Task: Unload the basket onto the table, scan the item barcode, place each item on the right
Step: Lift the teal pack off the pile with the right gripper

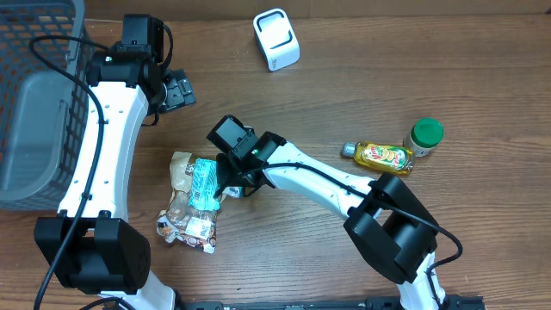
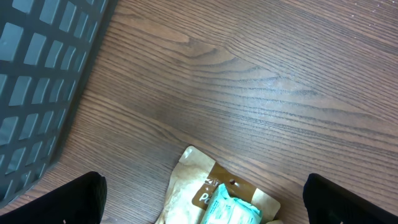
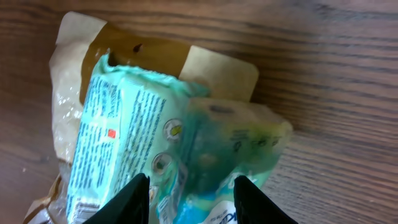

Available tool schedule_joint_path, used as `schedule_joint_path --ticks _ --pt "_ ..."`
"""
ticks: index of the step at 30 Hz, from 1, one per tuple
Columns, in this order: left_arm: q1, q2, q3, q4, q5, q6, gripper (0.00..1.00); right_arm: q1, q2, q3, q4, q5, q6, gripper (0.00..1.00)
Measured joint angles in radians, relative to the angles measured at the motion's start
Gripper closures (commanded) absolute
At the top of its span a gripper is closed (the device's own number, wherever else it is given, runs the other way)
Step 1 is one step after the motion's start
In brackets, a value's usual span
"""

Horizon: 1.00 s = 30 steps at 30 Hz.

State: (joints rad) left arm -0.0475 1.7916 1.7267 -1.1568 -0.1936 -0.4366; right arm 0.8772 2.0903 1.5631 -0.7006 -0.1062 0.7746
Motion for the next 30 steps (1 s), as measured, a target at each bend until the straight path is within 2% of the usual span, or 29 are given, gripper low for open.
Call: schedule_joint_path --ticks 13,14,15,17,18,22,30 --pt "0.000 0.000 0.000 0.000 0.000 0.000 0.01 0.002 0.006 0.000 0.010 0.051 0.038 0.59" --pt "0.000 0.000 0.000 0.000 0.000 0.000 0.01 0.003 0.014 0.000 0.010 0.053 0.040 0.63" --pt "0.000 0.000 0.000 0.000 0.000 0.000 0.00 0.005 0.019 0.000 0.010 0.055 0.040 0.71" --pt "0.000 0.000 0.000 0.000 0.000 0.000 0.00 0.007 0.030 0.000 0.010 0.057 0.047 0.93" --pt "0.000 0.000 0.000 0.000 0.000 0.000 0.01 0.009 0.034 -0.001 0.010 0.058 0.048 0.96" --pt "0.000 0.000 0.000 0.000 0.000 0.000 0.00 0.008 0.035 -0.002 -0.007 0.064 0.040 0.96" --pt "0.000 0.000 0.000 0.000 0.000 0.000 0.00 -0.092 0.010 0.003 -0.208 0.074 0.010 0.96"
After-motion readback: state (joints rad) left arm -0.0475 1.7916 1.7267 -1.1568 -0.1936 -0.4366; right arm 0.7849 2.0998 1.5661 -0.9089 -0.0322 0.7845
